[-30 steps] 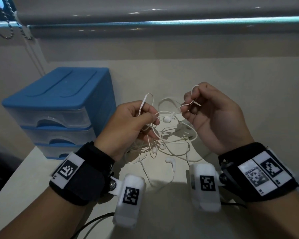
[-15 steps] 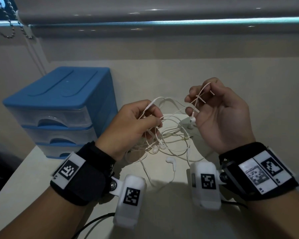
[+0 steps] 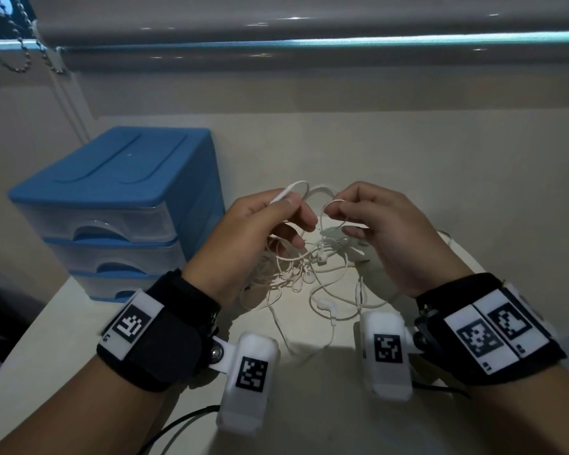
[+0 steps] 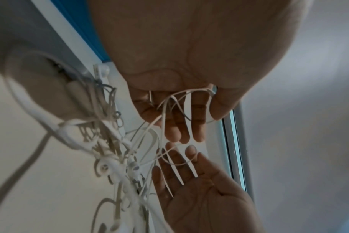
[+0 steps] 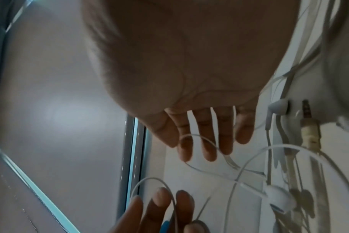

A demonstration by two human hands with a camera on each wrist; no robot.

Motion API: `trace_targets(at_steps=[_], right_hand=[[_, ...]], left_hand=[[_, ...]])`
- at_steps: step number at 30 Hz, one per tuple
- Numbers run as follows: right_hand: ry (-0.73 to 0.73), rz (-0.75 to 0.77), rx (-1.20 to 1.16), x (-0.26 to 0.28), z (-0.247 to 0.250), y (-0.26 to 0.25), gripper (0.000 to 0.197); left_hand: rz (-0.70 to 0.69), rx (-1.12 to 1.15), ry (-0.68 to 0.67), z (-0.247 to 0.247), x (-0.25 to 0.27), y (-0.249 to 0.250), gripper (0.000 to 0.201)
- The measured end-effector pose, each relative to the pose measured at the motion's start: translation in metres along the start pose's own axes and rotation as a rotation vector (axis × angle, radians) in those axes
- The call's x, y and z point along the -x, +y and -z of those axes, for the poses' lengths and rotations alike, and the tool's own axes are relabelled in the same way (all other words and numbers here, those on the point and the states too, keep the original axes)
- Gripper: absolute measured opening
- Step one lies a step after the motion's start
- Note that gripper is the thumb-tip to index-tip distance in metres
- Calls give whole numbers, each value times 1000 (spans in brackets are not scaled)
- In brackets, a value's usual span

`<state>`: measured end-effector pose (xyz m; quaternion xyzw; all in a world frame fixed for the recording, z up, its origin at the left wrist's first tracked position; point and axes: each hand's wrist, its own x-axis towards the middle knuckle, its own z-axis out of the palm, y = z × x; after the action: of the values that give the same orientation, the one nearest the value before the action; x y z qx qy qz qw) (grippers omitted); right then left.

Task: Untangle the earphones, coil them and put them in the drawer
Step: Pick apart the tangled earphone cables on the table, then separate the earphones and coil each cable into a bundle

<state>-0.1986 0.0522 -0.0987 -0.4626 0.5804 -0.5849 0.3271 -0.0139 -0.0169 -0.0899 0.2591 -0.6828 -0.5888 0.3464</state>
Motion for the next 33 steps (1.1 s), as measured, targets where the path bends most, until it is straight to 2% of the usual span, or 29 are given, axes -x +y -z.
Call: trace_targets(at_steps=[4,6,8,15,18,21,26,30,33], right_hand=[[104,52,74,0,1,0,7],[121,110,40,2,3,-2,22],[118,182,15,4,3,-6,24],[-70,295,98,12,-4,-9,10],[-58,302,84,12,-5,-8,6],[-79,293,63,12,-6,-9,8],[-326,244,261,18,-16,-13,25],[-323,279,299,18,-24,-18,7],[-343,280,222,21,-21,-30,13]], left_hand=[[-1,2,25,2,-2,-1,39],[-5,0,35,3,-2,-2,40],[-13,-12,34,3,-1,-2,41],[-24,-74,10,2,4,4,43],[-44,-37,17,2,5,5,43],[-67,-23,-38,0,6,6,44],[-48,-5,-108,-3,7,8,42],[-58,-21,-119,-2,6,8,40],[-97,-69,-40,0,6,6,41]])
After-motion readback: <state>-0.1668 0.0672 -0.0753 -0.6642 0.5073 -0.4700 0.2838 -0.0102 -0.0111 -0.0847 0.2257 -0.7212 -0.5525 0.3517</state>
